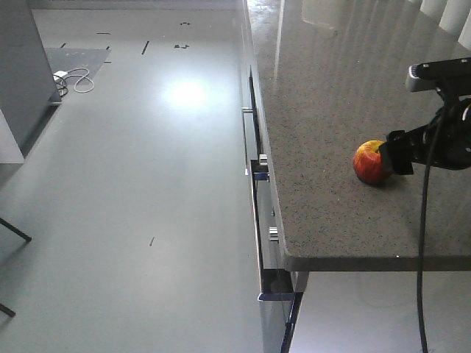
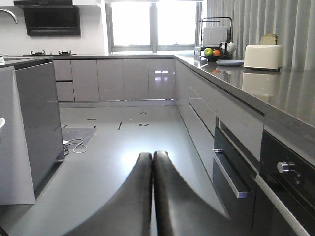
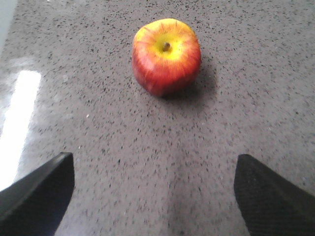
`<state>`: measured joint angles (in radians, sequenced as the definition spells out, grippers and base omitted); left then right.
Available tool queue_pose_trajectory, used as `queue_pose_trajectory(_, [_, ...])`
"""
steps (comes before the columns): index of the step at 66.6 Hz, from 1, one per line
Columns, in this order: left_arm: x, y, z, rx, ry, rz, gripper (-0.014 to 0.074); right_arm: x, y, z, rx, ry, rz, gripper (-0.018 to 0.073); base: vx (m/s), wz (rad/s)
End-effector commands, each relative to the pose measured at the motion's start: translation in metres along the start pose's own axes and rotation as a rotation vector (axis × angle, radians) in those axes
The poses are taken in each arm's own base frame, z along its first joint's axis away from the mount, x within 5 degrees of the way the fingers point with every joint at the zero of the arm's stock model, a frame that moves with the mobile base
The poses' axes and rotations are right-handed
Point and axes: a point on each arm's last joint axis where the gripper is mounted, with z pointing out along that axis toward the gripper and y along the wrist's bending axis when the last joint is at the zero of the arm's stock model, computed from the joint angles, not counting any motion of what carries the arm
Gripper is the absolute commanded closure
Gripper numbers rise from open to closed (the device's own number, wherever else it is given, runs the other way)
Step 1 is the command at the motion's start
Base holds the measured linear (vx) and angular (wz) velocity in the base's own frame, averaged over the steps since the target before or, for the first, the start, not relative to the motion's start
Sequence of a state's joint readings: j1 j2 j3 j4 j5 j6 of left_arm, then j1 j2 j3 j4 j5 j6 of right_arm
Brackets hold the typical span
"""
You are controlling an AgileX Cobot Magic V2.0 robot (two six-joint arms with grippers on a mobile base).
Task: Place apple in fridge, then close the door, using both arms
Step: 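Lower the right gripper over the red-yellow apple on the counter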
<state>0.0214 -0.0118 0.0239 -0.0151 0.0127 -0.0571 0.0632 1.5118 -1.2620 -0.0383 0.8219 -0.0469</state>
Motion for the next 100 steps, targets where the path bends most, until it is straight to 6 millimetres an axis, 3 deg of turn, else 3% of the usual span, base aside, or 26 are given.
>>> queue_pose_trajectory(1, [-0.014,-0.001,-0.002,0.007,-0.107,-0.013,0.0603,-0.024,-0.005,-0.004,0.018,-0.066,-0.011,-0.0075,0.0,0.0])
queue_pose_trajectory(30, [-0.014,-0.001,-0.002,0.007,-0.107,-0.013,0.0603,-0.07,-0.011,0.062,0.05,0.08,-0.09,-0.0075,0.0,0.0])
queue_pose_trajectory(60, [-0.014,-0.001,-0.002,0.007,-0.107,-0.013,0.0603,-0.094,-0.012,0.112,0.043,0.109,-0.159,-0.0072,0.0,0.0])
queue_pose_trajectory(74, [-0.014,-0.001,-0.002,0.007,-0.107,-0.013,0.0603,-0.092,-0.011,0.117,0.037,0.134,-0.168,-0.0024,0.0,0.0])
queue_pose_trajectory(89, [-0.014,-0.001,-0.002,0.007,-0.107,-0.013,0.0603,-0.091,-0.011,0.116,0.032,0.15,-0.156,0.0141,0.0,0.0])
queue_pose_trajectory(100, [-0.014,-0.001,-0.002,0.007,-0.107,-0.013,0.0603,-0.097,-0.012,0.099,0.043,0.095,-0.117,0.0246,0.0,0.0])
